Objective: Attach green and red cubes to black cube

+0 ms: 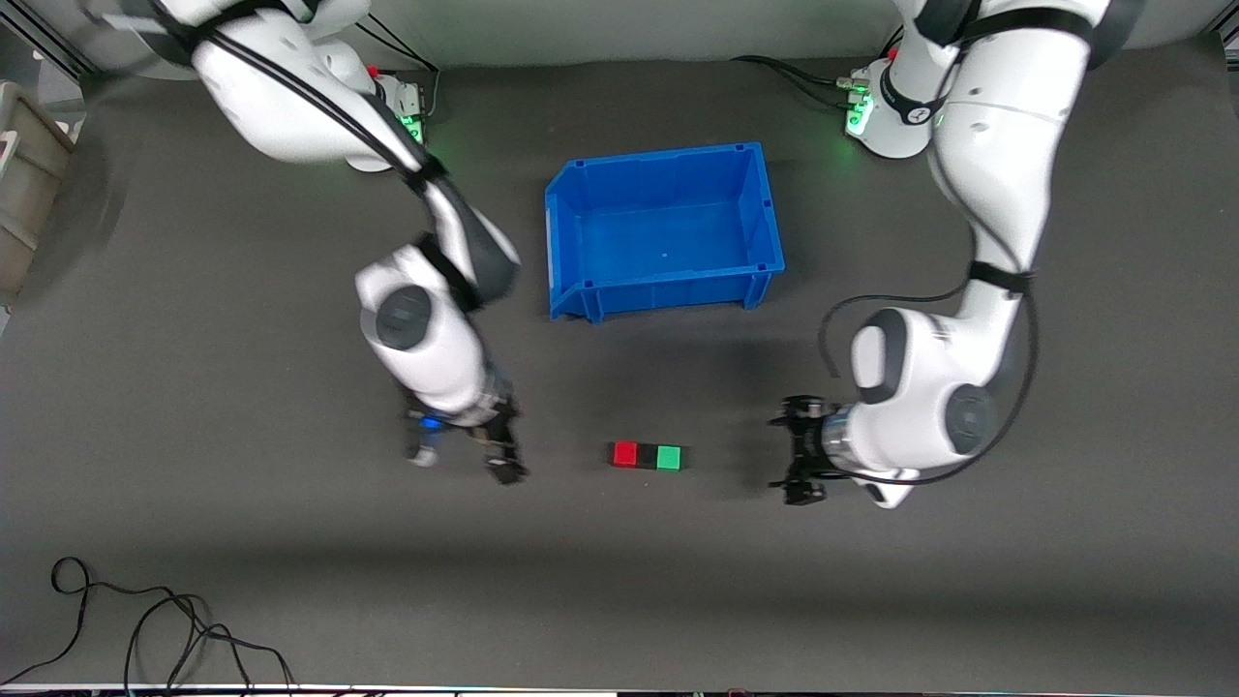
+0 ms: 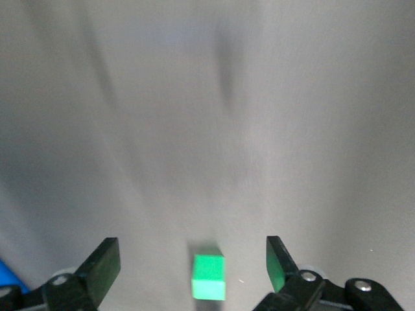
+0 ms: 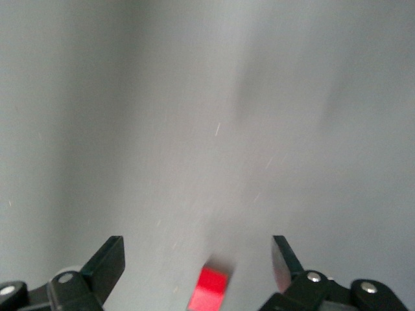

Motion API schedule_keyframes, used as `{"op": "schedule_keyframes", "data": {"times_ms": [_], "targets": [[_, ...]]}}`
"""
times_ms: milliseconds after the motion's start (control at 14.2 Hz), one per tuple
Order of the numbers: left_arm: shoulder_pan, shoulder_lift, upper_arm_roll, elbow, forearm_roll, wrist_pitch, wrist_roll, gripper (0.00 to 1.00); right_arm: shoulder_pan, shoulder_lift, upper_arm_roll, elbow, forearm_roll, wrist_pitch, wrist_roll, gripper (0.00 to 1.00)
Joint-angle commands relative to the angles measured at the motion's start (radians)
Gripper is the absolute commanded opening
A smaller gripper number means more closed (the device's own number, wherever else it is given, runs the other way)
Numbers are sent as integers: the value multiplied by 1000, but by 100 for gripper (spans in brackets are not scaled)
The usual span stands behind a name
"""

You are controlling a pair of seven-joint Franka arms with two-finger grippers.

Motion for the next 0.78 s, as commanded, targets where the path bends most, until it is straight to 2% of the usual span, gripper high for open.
{"op": "schedule_keyframes", "data": {"times_ms": [0, 141, 282, 353, 565, 706], "targets": [[100, -120, -6, -93, 78, -134, 198, 100, -57, -229, 8, -202, -12, -110, -154, 100], [185, -177, -6, -92, 138, -257, 360, 100, -98, -286, 10, -199, -11, -257, -297, 100], [257, -233, -6, -89, 179, -364, 543, 100, -143, -348, 8, -204, -8, -296, -486, 100], [303, -272, -8, -84, 215, -422, 649, 100, -170, -386, 10, -215, 0, -305, -653, 100], [357, -347, -8, -76, 247, -518, 842, 100, -230, -438, -2, -189, 1, -397, -965, 100], [362, -404, -6, -69, 301, -594, 982, 100, -237, -457, -13, -135, 17, -495, -1088, 100]]}}
